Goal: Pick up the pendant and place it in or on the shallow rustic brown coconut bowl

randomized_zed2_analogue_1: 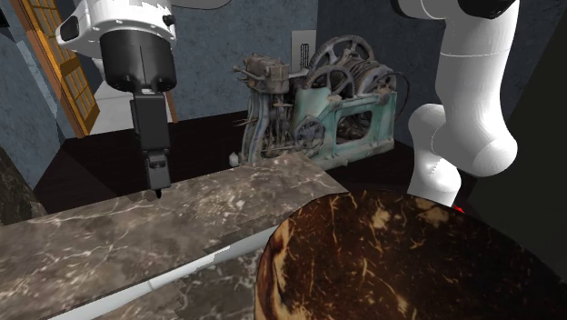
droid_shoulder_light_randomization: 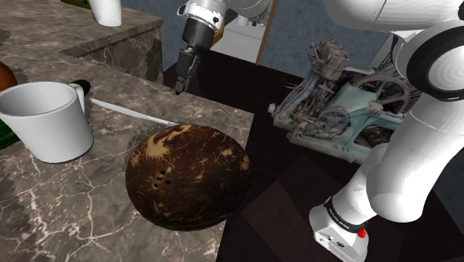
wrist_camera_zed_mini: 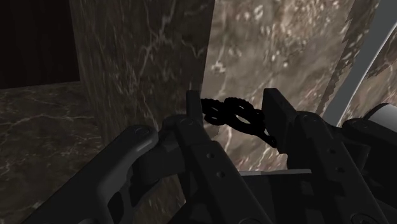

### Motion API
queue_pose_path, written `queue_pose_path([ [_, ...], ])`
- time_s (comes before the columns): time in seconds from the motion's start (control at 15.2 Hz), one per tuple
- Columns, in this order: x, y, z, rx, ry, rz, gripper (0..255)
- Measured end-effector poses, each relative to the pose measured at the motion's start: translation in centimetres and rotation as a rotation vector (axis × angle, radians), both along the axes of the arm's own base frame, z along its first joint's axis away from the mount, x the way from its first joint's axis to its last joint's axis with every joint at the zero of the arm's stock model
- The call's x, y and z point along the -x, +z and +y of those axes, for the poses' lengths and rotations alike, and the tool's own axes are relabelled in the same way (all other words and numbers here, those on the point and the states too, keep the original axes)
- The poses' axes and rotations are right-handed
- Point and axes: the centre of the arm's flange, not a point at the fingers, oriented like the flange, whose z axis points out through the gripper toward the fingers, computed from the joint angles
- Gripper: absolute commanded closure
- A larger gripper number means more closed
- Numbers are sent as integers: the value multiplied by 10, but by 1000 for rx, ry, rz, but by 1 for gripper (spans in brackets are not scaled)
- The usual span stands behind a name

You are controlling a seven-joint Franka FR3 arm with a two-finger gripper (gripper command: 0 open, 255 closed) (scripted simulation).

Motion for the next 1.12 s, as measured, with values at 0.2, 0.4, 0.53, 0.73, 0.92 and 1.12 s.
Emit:
queue_pose_path([
  [0.2, 0, 0, 1, 0, 0, 0, 255],
  [0.4, 0, 2, 0, -1, 1, 1, 255],
  [0.53, 2, 10, 1, -2, 5, 2, 255],
  [0.73, 3, 26, 4, -3, 6, 3, 255],
  [0.92, 3, 42, 2, -3, 6, 3, 255],
  [1.12, 2, 58, 4, -3, 6, 3, 255],
])
